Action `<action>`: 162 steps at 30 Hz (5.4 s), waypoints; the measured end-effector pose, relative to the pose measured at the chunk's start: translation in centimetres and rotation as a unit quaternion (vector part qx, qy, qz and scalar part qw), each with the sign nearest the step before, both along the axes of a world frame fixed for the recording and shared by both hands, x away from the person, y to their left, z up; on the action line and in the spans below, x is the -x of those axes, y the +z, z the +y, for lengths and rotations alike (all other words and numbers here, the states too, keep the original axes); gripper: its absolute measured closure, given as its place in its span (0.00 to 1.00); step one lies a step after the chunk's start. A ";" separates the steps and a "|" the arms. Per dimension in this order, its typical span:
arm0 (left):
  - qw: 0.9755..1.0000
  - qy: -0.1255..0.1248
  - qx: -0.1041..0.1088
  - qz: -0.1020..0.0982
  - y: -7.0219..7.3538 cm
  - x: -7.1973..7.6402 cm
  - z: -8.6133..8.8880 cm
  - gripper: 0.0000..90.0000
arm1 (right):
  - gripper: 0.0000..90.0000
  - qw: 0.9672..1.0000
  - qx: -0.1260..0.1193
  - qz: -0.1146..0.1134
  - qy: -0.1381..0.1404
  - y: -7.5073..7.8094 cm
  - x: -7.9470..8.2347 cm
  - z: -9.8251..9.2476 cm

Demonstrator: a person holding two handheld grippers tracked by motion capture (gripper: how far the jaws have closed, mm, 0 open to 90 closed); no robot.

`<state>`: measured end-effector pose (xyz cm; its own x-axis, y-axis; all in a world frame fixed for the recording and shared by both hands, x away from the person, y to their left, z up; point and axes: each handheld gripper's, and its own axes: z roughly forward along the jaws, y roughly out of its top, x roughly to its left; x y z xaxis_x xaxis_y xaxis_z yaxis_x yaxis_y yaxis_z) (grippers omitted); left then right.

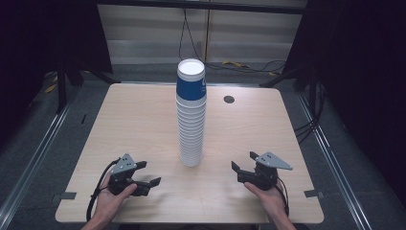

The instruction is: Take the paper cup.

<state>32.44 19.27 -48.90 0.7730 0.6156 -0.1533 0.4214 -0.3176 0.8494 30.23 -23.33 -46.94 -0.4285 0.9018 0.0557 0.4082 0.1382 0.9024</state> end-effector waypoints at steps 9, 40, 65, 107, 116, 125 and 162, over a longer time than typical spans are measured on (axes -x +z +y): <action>1.000 0.000 0.003 -0.003 0.1 -0.1 0.0 0.18 | 0.25 1.000 0.006 0.002 0.012 0.7 0.3 0.1; 1.000 -0.023 0.009 -0.002 0.2 0.2 -0.4 0.18 | 0.23 0.996 -0.035 0.007 0.077 5.9 -0.9 1.7; 0.999 -0.031 0.013 0.007 -0.1 0.0 -0.2 0.18 | 0.16 0.989 -0.050 -0.022 0.136 12.2 -3.6 3.6; 1.000 -0.027 0.005 0.006 0.0 0.0 -0.4 0.18 | 0.18 0.969 -0.066 -0.080 0.222 22.8 -6.5 8.2; 0.999 -0.031 0.006 0.010 -0.1 0.0 -0.5 0.18 | 0.16 0.969 -0.050 -0.059 0.236 23.7 -8.0 9.7; 0.999 -0.032 0.005 0.009 -0.1 0.0 -0.5 0.18 | 0.16 0.967 -0.044 -0.046 0.246 24.4 -9.5 11.3; 0.999 -0.033 -0.009 -0.002 0.0 0.0 -0.4 0.18 | 0.29 0.967 -0.043 -0.057 0.244 25.8 -10.7 12.5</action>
